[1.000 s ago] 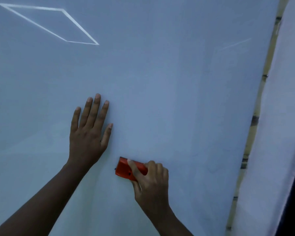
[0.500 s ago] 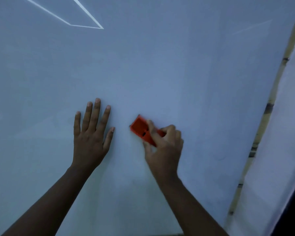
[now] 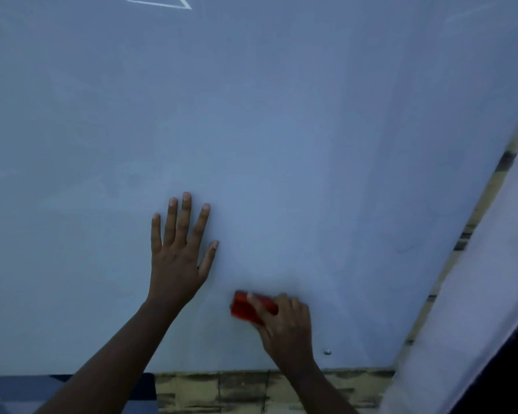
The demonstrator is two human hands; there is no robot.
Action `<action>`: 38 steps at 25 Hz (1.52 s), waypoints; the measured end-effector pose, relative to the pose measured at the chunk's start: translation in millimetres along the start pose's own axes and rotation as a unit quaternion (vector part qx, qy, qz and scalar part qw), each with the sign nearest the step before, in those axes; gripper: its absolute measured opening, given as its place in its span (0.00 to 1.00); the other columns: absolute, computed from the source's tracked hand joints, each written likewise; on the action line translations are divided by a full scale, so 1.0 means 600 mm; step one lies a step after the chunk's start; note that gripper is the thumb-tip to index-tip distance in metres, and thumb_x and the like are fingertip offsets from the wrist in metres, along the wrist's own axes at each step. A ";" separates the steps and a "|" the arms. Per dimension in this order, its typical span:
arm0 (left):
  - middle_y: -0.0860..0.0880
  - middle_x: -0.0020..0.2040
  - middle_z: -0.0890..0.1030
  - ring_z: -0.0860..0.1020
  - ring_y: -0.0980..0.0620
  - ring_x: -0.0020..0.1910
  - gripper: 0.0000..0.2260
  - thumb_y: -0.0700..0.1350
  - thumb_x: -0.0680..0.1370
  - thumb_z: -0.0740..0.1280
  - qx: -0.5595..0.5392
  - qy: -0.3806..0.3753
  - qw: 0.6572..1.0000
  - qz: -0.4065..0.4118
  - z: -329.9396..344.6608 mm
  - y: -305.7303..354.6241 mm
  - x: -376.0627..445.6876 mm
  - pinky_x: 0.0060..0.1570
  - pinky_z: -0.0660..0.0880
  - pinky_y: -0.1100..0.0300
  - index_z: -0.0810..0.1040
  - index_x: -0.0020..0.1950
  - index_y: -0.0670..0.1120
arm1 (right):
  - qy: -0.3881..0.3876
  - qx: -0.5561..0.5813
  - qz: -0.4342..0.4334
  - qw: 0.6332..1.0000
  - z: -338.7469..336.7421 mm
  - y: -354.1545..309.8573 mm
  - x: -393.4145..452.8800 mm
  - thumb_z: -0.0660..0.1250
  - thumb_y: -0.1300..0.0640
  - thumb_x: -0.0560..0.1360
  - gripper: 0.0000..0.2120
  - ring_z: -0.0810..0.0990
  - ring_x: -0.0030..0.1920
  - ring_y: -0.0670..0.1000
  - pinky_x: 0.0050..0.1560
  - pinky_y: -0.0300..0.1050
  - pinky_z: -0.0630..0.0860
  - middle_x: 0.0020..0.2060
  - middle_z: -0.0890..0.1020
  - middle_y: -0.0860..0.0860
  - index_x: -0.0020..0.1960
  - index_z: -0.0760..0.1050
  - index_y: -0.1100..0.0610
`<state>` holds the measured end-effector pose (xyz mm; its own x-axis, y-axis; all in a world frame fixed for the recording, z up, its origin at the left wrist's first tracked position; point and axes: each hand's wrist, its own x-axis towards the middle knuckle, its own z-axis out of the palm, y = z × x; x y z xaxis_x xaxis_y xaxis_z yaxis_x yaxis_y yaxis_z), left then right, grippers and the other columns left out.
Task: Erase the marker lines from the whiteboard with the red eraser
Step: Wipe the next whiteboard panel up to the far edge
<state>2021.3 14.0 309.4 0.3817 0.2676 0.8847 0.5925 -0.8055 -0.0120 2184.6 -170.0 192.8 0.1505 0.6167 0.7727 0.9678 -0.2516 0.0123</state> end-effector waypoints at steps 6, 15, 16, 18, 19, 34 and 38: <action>0.40 0.88 0.47 0.48 0.37 0.87 0.36 0.56 0.85 0.63 -0.006 -0.011 1.000 -0.024 0.027 0.017 -0.045 0.83 0.47 0.33 0.53 0.88 0.46 | 0.209 0.095 0.234 0.945 -0.134 0.065 0.161 0.78 0.45 0.71 0.33 0.73 0.47 0.54 0.45 0.48 0.74 0.48 0.72 0.51 0.73 0.74 0.47; 0.42 0.88 0.43 0.45 0.37 0.87 0.37 0.58 0.85 0.63 -0.012 -0.027 0.999 -0.022 0.055 0.014 -0.095 0.83 0.44 0.34 0.48 0.88 0.48 | 0.072 0.047 0.060 0.994 -0.031 0.032 0.055 0.76 0.43 0.74 0.33 0.72 0.42 0.58 0.44 0.52 0.69 0.44 0.75 0.57 0.76 0.71 0.46; 0.42 0.88 0.43 0.44 0.38 0.87 0.38 0.58 0.85 0.63 -0.012 -0.031 0.999 -0.018 0.057 0.011 -0.101 0.83 0.44 0.34 0.48 0.88 0.48 | 0.038 0.029 0.028 0.998 -0.003 0.023 0.024 0.76 0.44 0.74 0.32 0.72 0.41 0.58 0.43 0.52 0.69 0.44 0.75 0.57 0.75 0.71 0.45; 0.42 0.88 0.42 0.44 0.38 0.87 0.38 0.58 0.86 0.63 -0.004 -0.036 0.999 -0.013 0.063 0.011 -0.110 0.83 0.44 0.34 0.48 0.88 0.48 | 0.004 -0.007 -0.015 1.000 0.048 0.005 -0.029 0.76 0.50 0.76 0.29 0.73 0.41 0.57 0.45 0.53 0.69 0.44 0.78 0.57 0.74 0.72 0.43; 0.42 0.88 0.42 0.44 0.38 0.87 0.37 0.58 0.86 0.63 -0.002 -0.038 0.999 -0.018 0.066 0.012 -0.115 0.83 0.44 0.33 0.48 0.88 0.48 | -0.007 -0.017 -0.037 0.999 0.073 -0.005 -0.053 0.74 0.54 0.78 0.26 0.74 0.43 0.57 0.47 0.54 0.70 0.45 0.79 0.57 0.74 0.73 0.43; 0.42 0.88 0.43 0.45 0.37 0.87 0.37 0.57 0.85 0.66 -0.002 -0.064 0.998 -0.014 0.076 0.007 -0.173 0.82 0.47 0.31 0.51 0.88 0.47 | -0.044 -0.031 -0.056 0.997 0.101 0.036 -0.127 0.74 0.53 0.74 0.25 0.71 0.46 0.56 0.48 0.52 0.67 0.47 0.78 0.54 0.69 0.77 0.42; 0.34 0.85 0.55 0.54 0.31 0.84 0.31 0.53 0.84 0.69 -0.013 -0.031 0.999 -0.010 0.069 0.018 -0.169 0.78 0.55 0.26 0.65 0.84 0.43 | 0.148 0.089 0.267 0.948 0.009 0.091 -0.063 0.79 0.52 0.72 0.26 0.75 0.49 0.54 0.46 0.51 0.76 0.50 0.76 0.54 0.69 0.79 0.54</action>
<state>2018.5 -0.2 200.0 0.4135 0.3143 0.8546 0.5816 -0.8133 0.0177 2232.8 -203.2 160.9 0.5908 0.1937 0.7832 0.7922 -0.3234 -0.5176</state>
